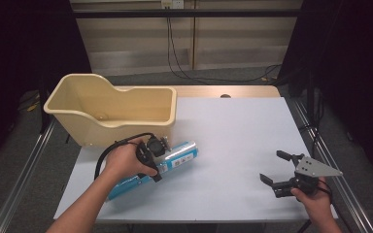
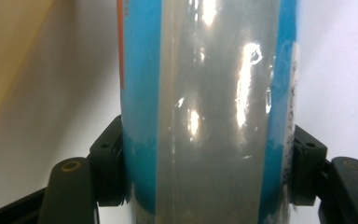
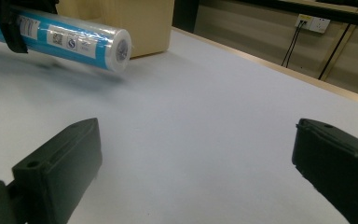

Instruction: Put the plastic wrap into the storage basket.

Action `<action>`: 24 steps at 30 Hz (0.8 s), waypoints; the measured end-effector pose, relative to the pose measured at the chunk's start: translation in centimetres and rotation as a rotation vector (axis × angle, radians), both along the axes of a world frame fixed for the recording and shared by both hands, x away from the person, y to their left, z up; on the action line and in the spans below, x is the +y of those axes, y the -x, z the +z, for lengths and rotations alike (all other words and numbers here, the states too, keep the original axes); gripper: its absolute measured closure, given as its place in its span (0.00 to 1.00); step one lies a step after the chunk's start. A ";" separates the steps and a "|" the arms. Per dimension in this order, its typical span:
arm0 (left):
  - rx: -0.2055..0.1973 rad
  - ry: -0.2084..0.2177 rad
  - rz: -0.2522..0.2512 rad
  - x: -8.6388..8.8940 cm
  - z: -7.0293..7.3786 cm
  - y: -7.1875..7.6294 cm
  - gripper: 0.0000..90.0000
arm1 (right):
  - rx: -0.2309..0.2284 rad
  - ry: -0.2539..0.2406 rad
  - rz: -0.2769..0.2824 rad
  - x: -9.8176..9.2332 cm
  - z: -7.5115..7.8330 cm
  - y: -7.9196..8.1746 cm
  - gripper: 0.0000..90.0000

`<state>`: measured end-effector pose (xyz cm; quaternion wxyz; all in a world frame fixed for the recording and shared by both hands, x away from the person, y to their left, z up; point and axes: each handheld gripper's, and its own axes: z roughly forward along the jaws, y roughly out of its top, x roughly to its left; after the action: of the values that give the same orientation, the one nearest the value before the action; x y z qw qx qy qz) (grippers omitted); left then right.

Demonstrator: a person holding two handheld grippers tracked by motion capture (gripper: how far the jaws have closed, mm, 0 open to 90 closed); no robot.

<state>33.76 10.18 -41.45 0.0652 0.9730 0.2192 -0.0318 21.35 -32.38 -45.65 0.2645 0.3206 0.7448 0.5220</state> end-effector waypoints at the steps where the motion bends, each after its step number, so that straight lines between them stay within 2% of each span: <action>1: -0.001 0.001 0.006 -0.2 0.2 0.1 0.36 | 0.000 0.000 0.000 0.0 0.0 0.0 0.01; 4: 0.002 0.013 -0.014 -0.5 1.1 0.1 0.36 | 0.001 0.001 0.001 0.0 0.0 0.0 0.01; 7: 0.004 0.035 -0.009 -0.8 1.7 0.3 0.36 | -0.003 -0.001 0.006 -0.1 0.0 0.0 0.01; 10: 0.014 0.031 -0.018 -0.9 2.2 0.3 0.36 | 0.000 -0.002 0.001 -0.1 0.0 0.0 0.01; 11: 0.011 0.028 -0.031 -1.0 2.6 0.2 0.36 | 0.000 -0.005 0.001 -0.1 0.0 0.0 0.01; 12: 0.008 0.037 -0.018 -1.2 2.8 0.3 0.36 | 0.000 -0.004 0.000 -0.1 0.0 0.0 0.01; 13: 0.006 0.033 -0.028 -1.3 3.2 0.3 0.36 | 0.000 -0.006 0.000 -0.1 0.0 0.0 0.01; 20: -0.002 0.069 -0.028 -2.0 5.2 0.2 0.36 | -0.001 -0.009 0.000 -0.1 0.0 0.0 0.01; 24: -0.011 0.068 -0.038 -2.3 6.4 0.0 0.36 | 0.001 -0.025 -0.003 -0.2 0.1 0.1 0.01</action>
<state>33.74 7.90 -35.05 0.0990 0.9743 0.1991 -0.0353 21.22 -32.60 -45.55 0.2612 0.3253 0.7378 0.5306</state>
